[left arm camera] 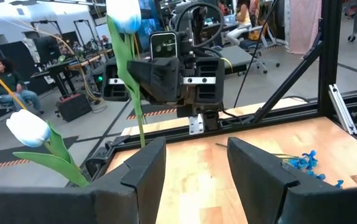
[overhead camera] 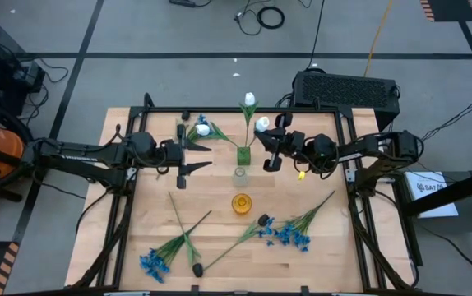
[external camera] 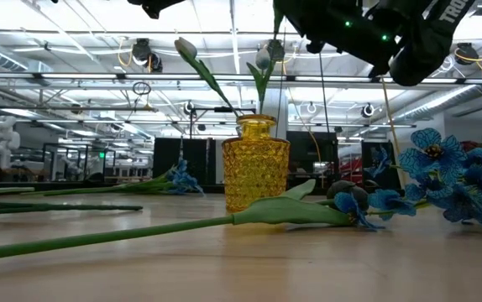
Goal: Sort flowers into vase by color
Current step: Put the white flower into the green vase
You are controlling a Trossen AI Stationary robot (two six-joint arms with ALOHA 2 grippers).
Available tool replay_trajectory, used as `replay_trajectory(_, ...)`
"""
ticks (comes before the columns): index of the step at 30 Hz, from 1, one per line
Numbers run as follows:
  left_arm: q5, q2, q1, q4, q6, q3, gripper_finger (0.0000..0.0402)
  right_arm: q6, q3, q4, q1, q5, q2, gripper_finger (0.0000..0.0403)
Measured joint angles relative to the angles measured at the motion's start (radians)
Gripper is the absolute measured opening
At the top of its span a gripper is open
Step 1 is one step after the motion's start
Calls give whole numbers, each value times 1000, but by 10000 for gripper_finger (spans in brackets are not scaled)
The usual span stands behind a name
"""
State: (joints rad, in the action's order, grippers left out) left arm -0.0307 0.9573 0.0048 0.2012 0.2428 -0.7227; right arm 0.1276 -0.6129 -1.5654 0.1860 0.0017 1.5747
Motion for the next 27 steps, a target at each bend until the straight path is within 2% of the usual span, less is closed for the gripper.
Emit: replay_trajectory(27,0,0,0,0,0,0,180,6,-2,67,3,0,11,9)
